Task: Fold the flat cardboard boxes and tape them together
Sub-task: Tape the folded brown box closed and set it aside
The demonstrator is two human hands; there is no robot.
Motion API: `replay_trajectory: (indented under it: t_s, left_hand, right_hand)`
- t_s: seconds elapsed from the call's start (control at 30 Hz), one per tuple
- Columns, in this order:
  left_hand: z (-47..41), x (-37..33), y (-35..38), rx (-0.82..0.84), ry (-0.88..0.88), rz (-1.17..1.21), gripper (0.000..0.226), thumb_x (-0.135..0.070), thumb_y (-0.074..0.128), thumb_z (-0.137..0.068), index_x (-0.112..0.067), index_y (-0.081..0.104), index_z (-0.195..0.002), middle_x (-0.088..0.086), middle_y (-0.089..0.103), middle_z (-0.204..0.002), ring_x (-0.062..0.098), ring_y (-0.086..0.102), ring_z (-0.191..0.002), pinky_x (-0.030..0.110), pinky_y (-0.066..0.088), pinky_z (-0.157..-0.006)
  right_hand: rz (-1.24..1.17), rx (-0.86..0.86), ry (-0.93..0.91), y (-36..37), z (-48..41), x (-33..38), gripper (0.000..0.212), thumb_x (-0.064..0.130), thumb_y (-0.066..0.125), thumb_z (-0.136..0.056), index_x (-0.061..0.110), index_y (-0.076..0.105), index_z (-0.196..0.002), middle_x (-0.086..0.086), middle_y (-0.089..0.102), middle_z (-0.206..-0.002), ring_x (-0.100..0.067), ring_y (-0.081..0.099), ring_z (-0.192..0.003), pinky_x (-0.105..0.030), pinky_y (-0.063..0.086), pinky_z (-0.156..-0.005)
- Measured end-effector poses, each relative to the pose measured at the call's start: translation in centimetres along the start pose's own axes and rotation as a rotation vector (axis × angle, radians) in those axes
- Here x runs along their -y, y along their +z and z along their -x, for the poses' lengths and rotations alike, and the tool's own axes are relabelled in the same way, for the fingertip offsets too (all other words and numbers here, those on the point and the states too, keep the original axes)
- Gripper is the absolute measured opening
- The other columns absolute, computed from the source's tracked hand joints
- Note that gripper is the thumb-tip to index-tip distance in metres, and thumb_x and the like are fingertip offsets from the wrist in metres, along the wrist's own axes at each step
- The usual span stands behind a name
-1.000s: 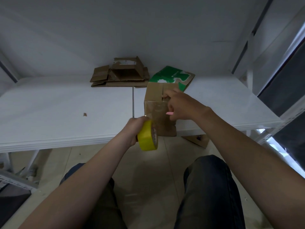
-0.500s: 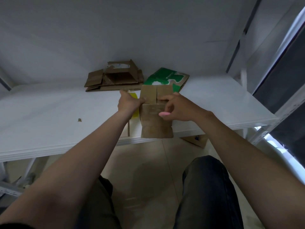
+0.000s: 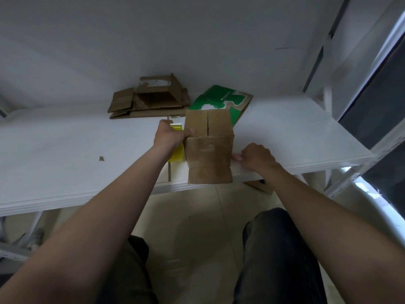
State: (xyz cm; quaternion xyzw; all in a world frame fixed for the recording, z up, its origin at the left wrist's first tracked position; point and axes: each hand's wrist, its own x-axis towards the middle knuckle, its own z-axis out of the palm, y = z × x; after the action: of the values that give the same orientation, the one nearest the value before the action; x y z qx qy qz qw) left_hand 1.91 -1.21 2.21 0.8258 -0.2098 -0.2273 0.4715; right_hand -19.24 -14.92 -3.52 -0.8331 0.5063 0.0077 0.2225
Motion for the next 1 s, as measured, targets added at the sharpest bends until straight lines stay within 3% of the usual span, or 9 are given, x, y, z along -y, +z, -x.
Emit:
replay_trajectory:
  t_s: [0.1,0.17,0.2,0.3,0.37,0.47,0.6,0.8,1.0]
  left_hand:
    - [0.0,0.1,0.0,0.013,0.002,0.016,0.084,-0.041,0.086,-0.078,-0.016,0.040,-0.144,0.009,0.050,-0.141,0.029,0.051,-0.122,0.037,0.044,-0.090]
    - [0.1,0.0,0.0,0.016,0.006,0.021,0.084,-0.041,0.085,-0.078,-0.017,0.041,-0.144,0.009,0.050,-0.141,0.029,0.051,-0.123,0.038,0.045,-0.091]
    - [0.1,0.0,-0.1,0.016,0.008,0.019,0.084,-0.041,0.085,-0.078,-0.017,0.041,-0.144,0.008,0.050,-0.141,0.029,0.051,-0.123,0.038,0.045,-0.093]
    - [0.0,0.1,-0.1,0.021,0.002,0.029,0.081,-0.040,0.085,-0.078,-0.018,0.042,-0.144,0.008,0.050,-0.141,0.028,0.051,-0.122,0.037,0.044,-0.092]
    - [0.0,0.1,-0.1,0.029,0.005,0.052,0.079,-0.037,0.086,-0.078,-0.018,0.044,-0.143,0.008,0.051,-0.140,0.027,0.051,-0.119,0.037,0.046,-0.091]
    - [-0.1,0.2,0.0,0.031,0.001,0.061,0.080,-0.037,0.086,-0.078,-0.018,0.044,-0.142,0.008,0.050,-0.139,0.028,0.051,-0.121,0.039,0.048,-0.094]
    - [0.0,0.3,0.1,0.038,-0.007,0.078,0.079,-0.038,0.086,-0.077,-0.019,0.044,-0.141,0.007,0.050,-0.137,0.025,0.050,-0.115,0.036,0.045,-0.090]
    - [1.0,0.1,0.2,-0.030,0.026,0.020,0.082,-0.044,0.085,-0.077,-0.020,0.043,-0.142,0.007,0.053,-0.139,0.031,0.052,-0.123,0.043,0.048,-0.101]
    - [2.7,-0.2,-1.7,-0.162,0.118,0.014,0.064,-0.041,0.077,-0.086,-0.023,0.048,-0.139,0.007,0.056,-0.135,0.032,0.054,-0.120,0.046,0.048,-0.100]
  right_hand:
    - [-0.109,-0.227,-0.063,-2.2,0.0,1.7,0.041,0.034,0.062,-0.095,0.014,0.065,-0.131,-0.011,0.062,-0.129,-0.035,0.061,-0.117,-0.039,0.052,-0.093]
    - [-0.294,-0.435,-0.240,-3.8,0.4,3.7,0.036,0.032,0.046,-0.103,0.016,0.067,-0.126,-0.009,0.058,-0.128,-0.030,0.060,-0.113,-0.036,0.051,-0.086]
    - [-0.332,-0.454,-0.337,-4.4,0.5,5.0,0.038,0.037,0.041,-0.105,0.019,0.067,-0.127,-0.008,0.055,-0.130,-0.028,0.056,-0.117,-0.035,0.049,-0.086]
    - [-0.109,-0.251,-0.480,-4.4,0.9,8.1,0.049,0.061,0.047,-0.098,0.033,0.060,-0.136,-0.002,0.044,-0.147,-0.029,0.027,-0.144,-0.048,0.039,-0.103]
    - [0.021,-0.183,-0.484,-3.5,0.9,8.7,0.065,0.071,0.060,-0.086,0.034,0.059,-0.140,0.001,0.041,-0.151,-0.032,0.015,-0.149,-0.054,0.036,-0.108]
    - [0.102,-0.251,-0.543,-2.7,0.6,8.1,0.079,0.063,0.077,-0.075,0.035,0.053,-0.145,0.004,0.040,-0.147,-0.031,0.020,-0.143,-0.055,0.043,-0.107]
    - [0.269,-0.284,-0.605,-2.1,0.4,6.8,0.092,0.044,0.085,-0.074,0.037,0.038,-0.153,0.004,0.034,-0.151,-0.034,0.024,-0.137,-0.050,0.050,-0.100]
    - [0.099,-0.188,-0.586,-3.0,1.1,6.6,0.092,0.050,0.081,-0.077,0.034,0.035,-0.155,0.008,0.034,-0.158,-0.024,0.018,-0.142,-0.050,0.043,-0.105]
    - [-0.126,-0.145,-0.562,-5.0,2.7,6.8,0.077,0.043,0.077,-0.084,0.030,0.043,-0.152,0.002,0.045,-0.154,-0.023,0.035,-0.140,-0.052,0.039,-0.112]
